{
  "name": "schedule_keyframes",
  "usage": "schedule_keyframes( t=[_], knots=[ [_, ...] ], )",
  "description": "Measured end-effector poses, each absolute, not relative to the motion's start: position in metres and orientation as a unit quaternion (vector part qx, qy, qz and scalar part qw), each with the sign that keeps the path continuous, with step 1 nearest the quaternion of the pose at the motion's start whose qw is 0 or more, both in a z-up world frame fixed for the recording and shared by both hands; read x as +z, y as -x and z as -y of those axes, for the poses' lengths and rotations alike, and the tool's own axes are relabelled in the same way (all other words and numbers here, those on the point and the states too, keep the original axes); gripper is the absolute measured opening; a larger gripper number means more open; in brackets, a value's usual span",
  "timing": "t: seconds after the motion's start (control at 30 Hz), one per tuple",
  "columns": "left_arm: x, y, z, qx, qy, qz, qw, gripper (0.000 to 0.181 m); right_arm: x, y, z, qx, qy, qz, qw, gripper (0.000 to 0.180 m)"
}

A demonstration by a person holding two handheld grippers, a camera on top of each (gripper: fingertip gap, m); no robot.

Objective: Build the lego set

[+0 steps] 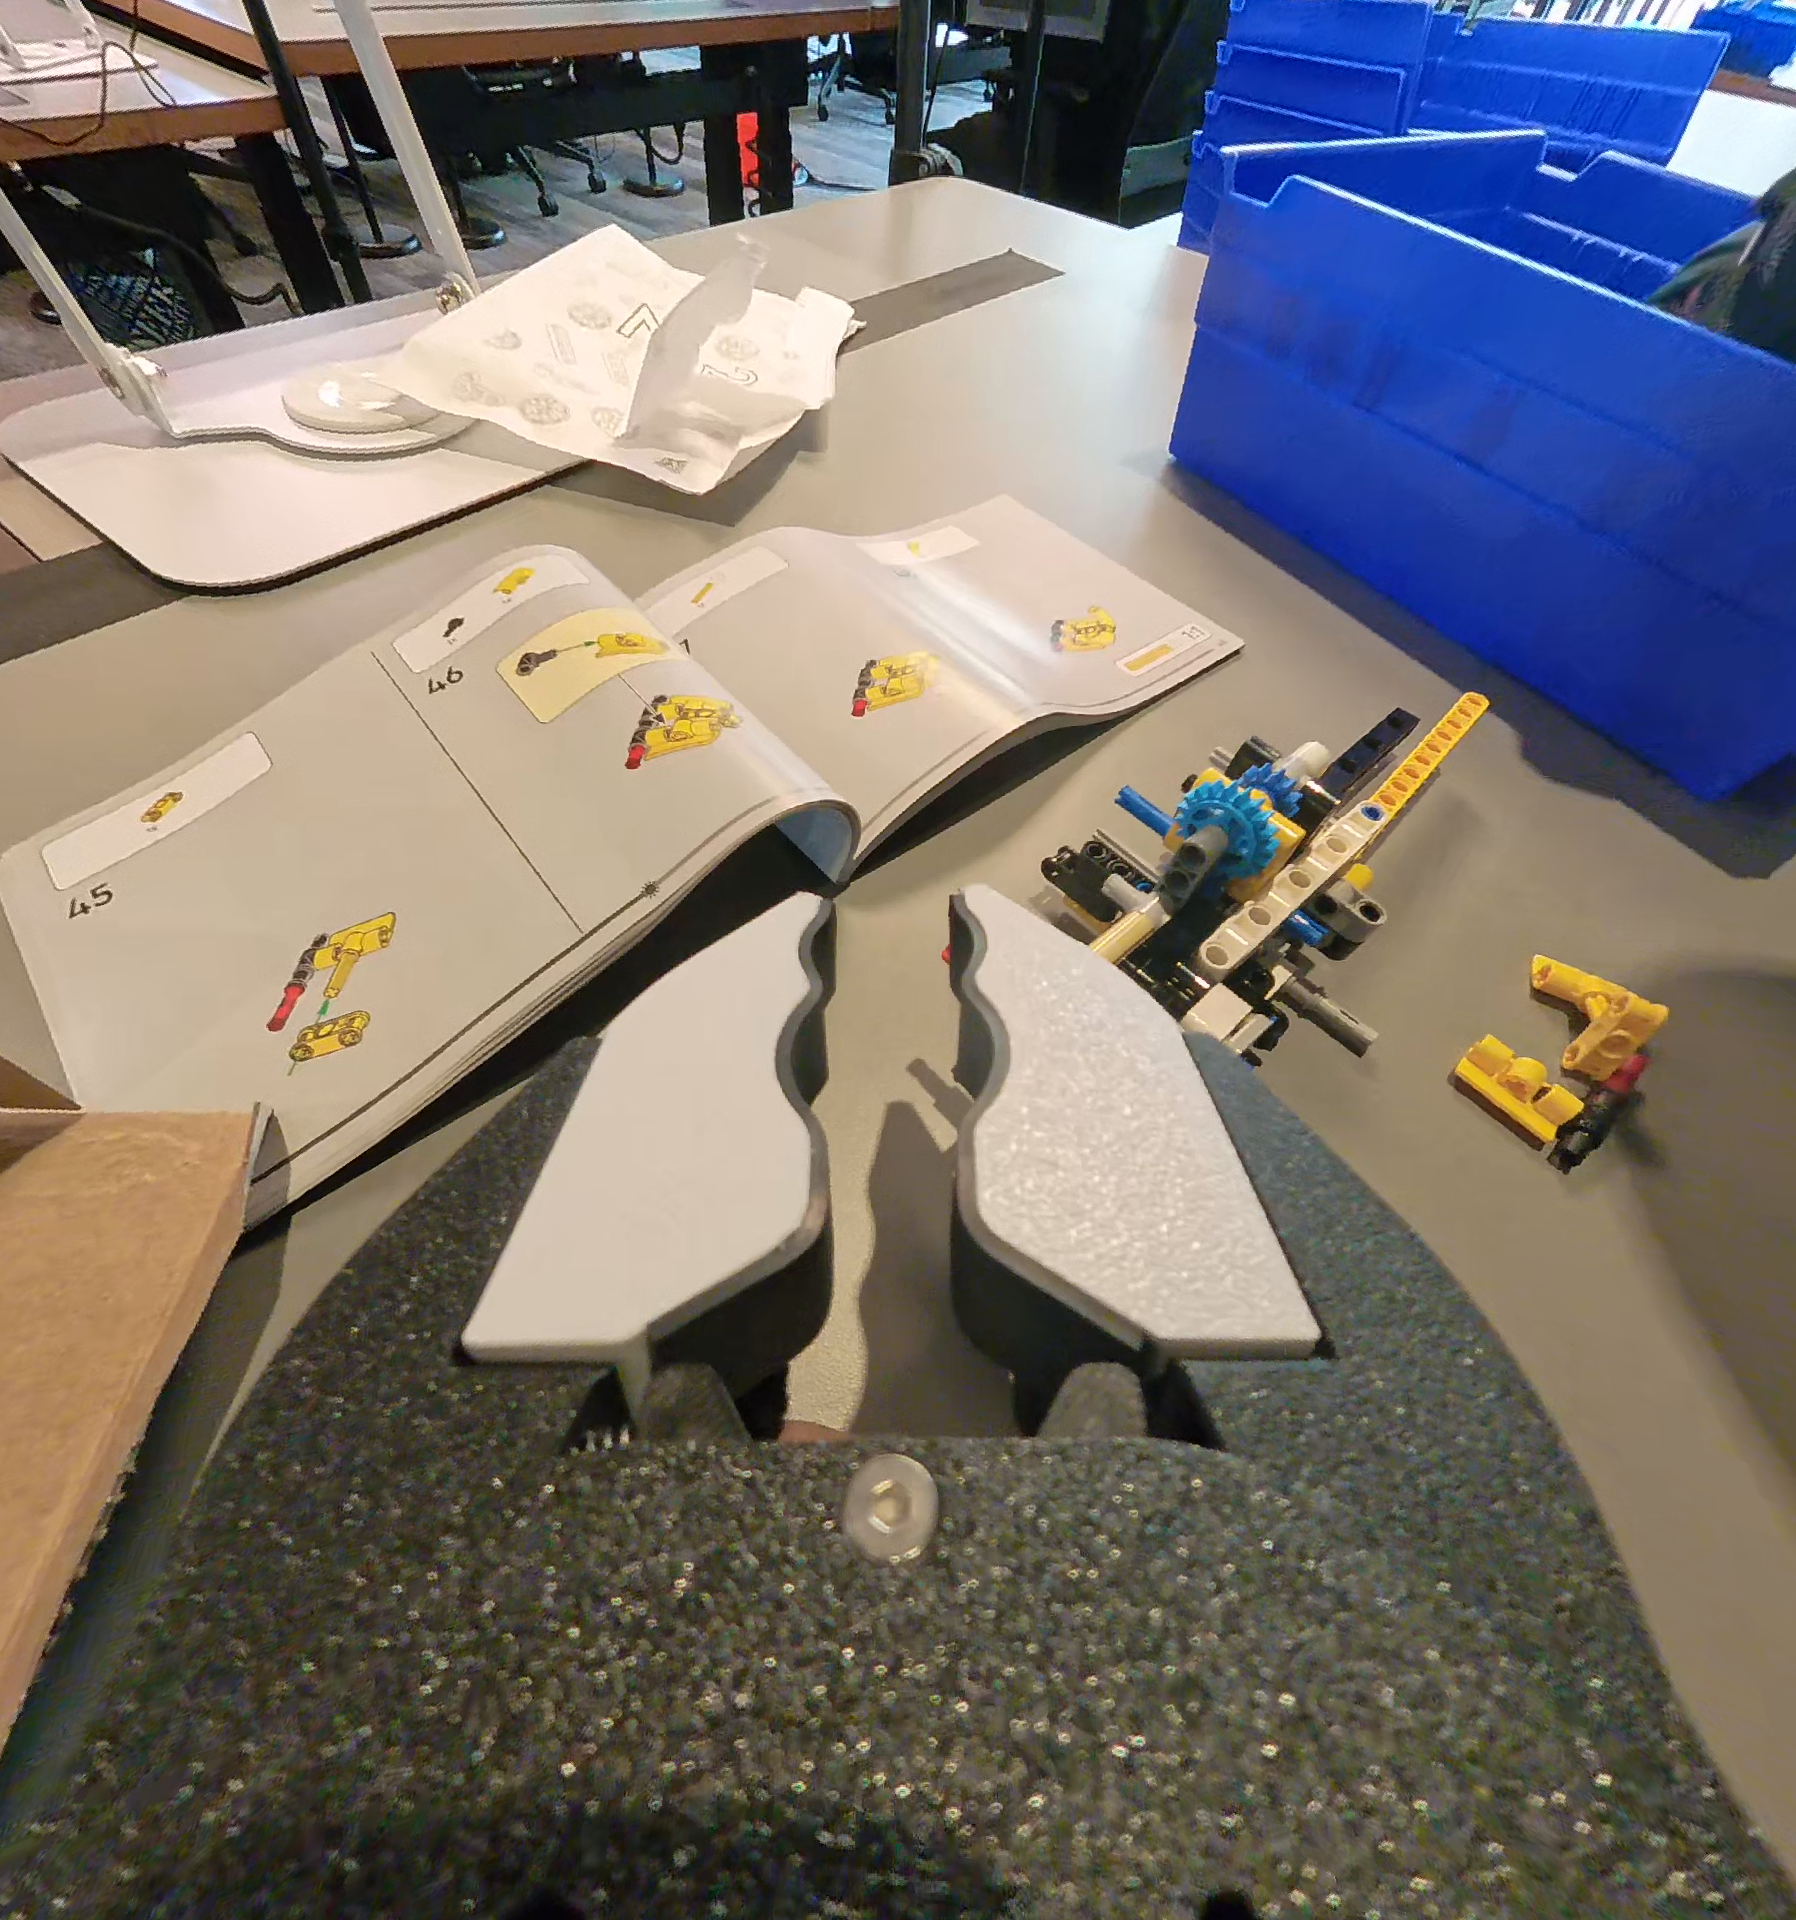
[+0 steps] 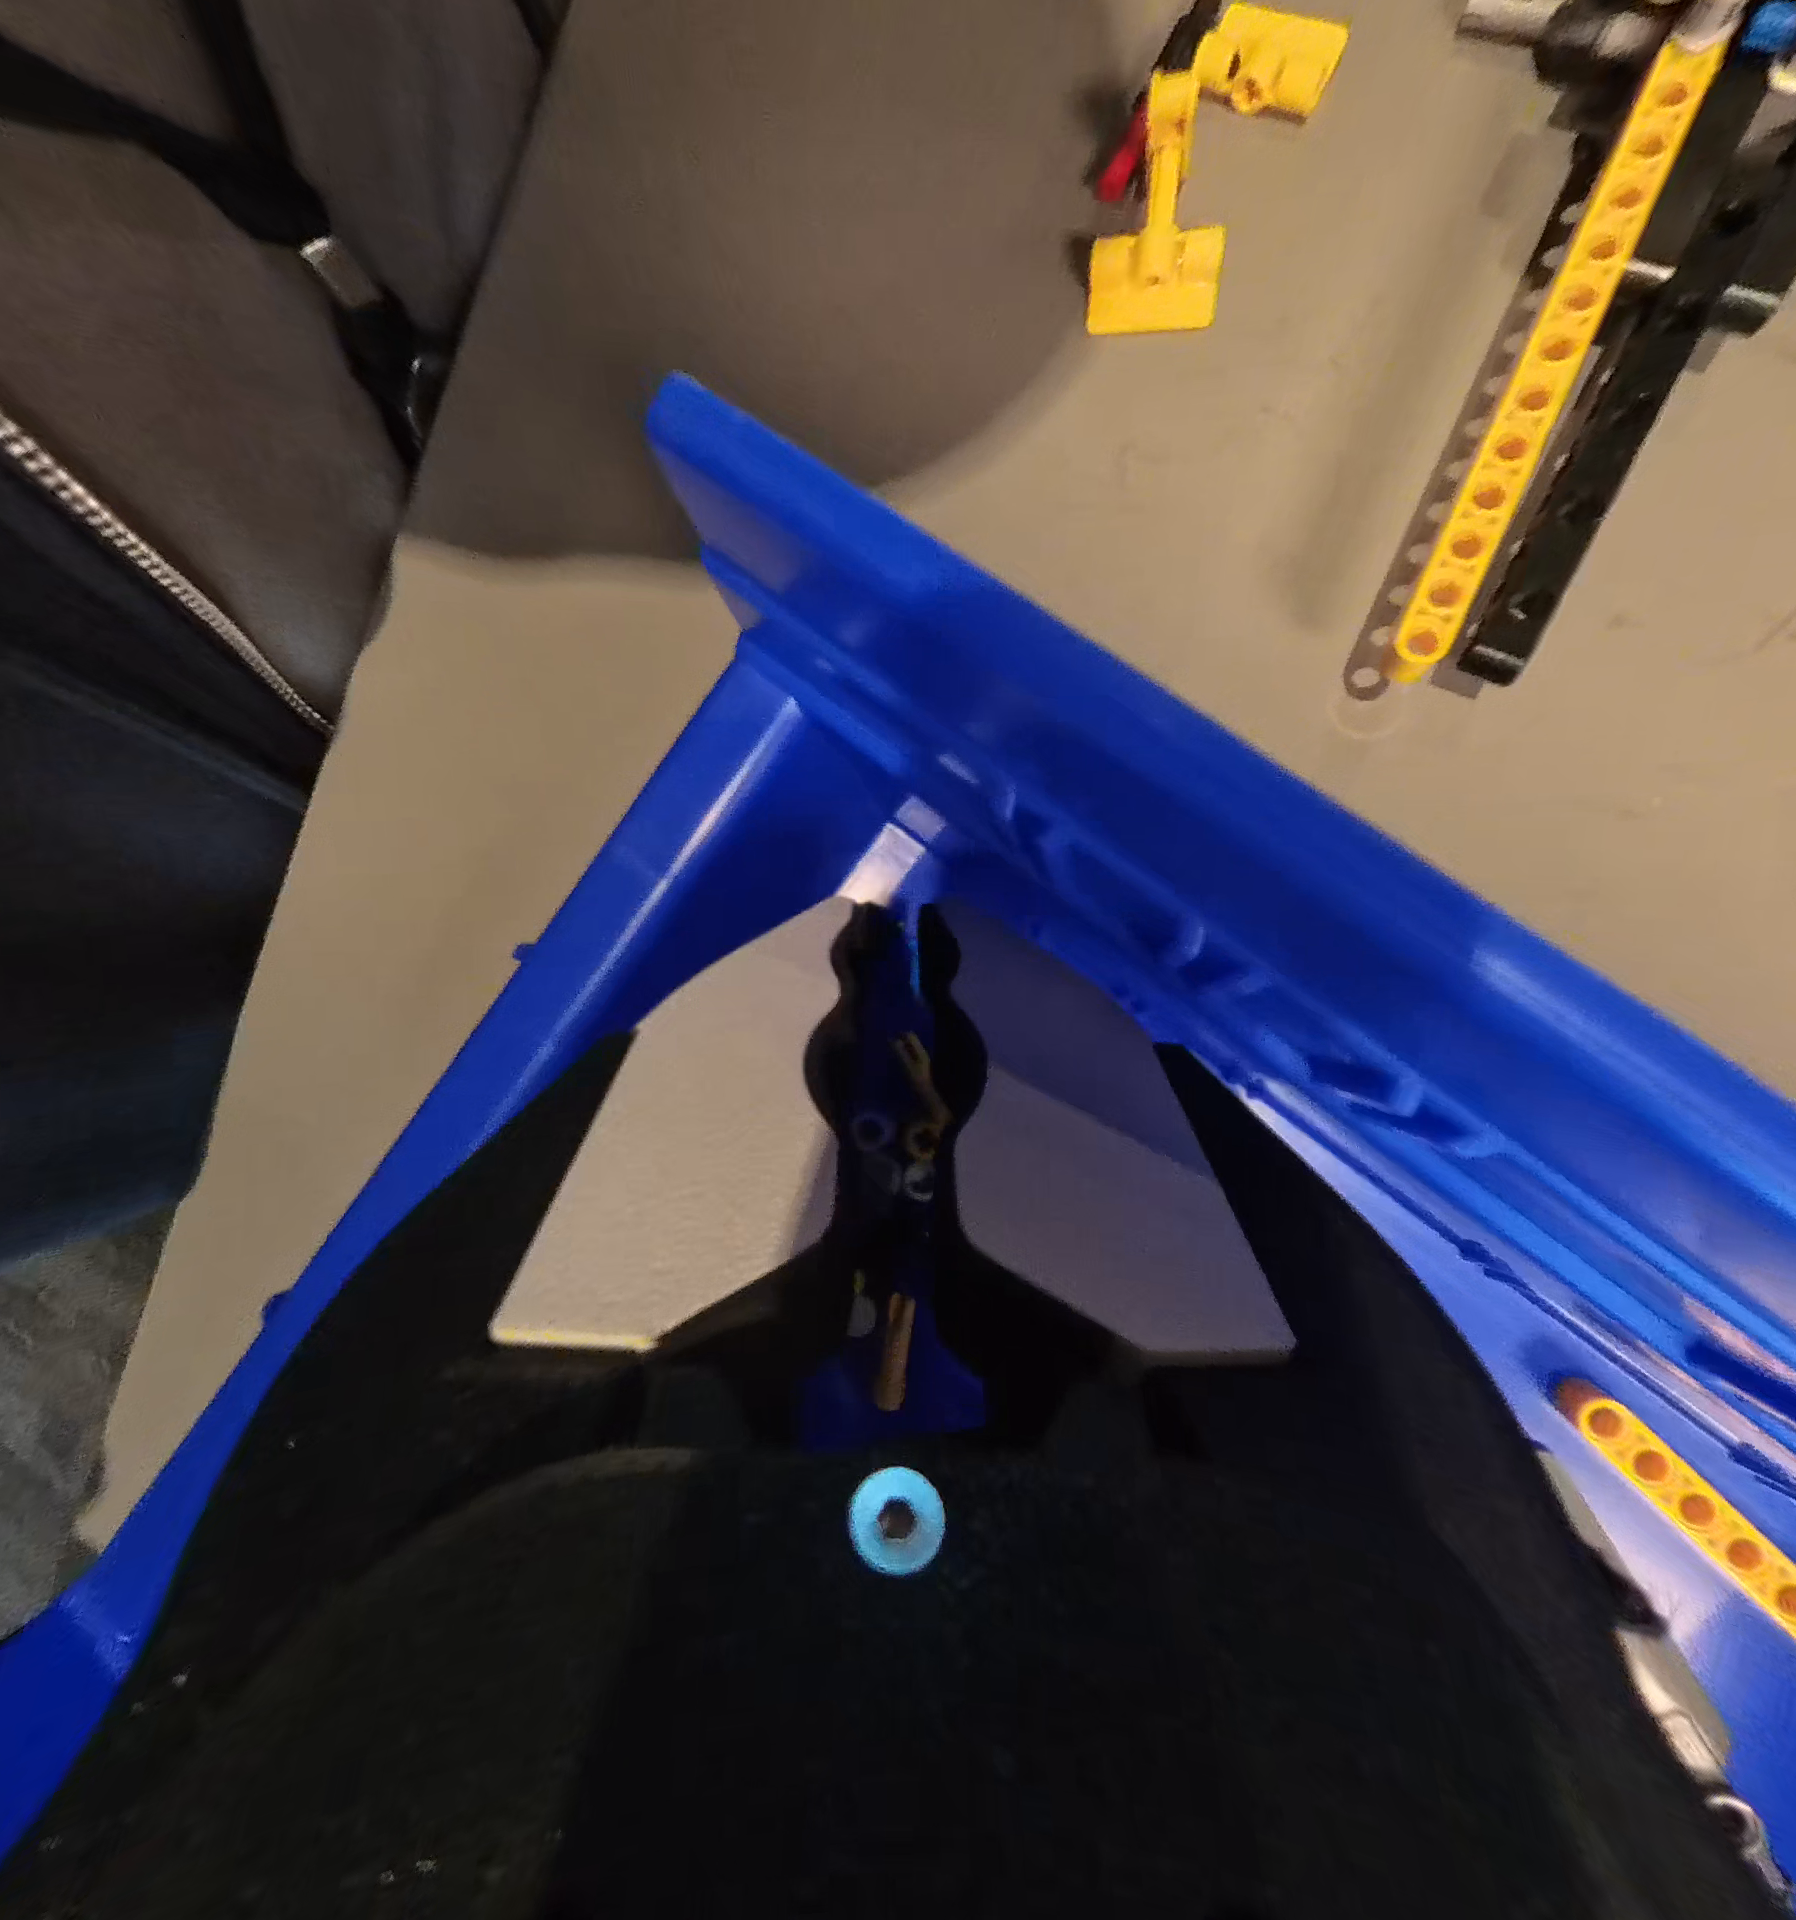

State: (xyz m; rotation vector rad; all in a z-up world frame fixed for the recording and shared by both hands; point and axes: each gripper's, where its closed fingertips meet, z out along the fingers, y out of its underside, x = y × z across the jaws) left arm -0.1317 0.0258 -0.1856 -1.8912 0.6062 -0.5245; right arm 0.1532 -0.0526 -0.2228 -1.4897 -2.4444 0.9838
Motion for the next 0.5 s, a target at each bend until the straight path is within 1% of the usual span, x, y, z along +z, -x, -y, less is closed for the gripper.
schedule_keyframes(
  t=[0.13, 0.23, 0.5],
  knots=[
    [-0.186, 0.132, -0.026, -0.219, 0.788, -0.252, 0.517, 0.021, -0.234, -0.157, 0.059, 0.305, 0.483, 0.820, 0.040, 0.011],
    [-0.186, 0.132, -0.026, -0.218, 0.788, -0.252, 0.517, 0.021, -0.236, -0.155, 0.060, 0.298, 0.480, 0.824, 0.047, 0.009],
    [-0.185, 0.131, -0.024, -0.217, 0.786, -0.255, 0.520, 0.020, -0.237, -0.153, 0.059, 0.274, 0.477, 0.833, 0.063, 0.008]
  ],
)
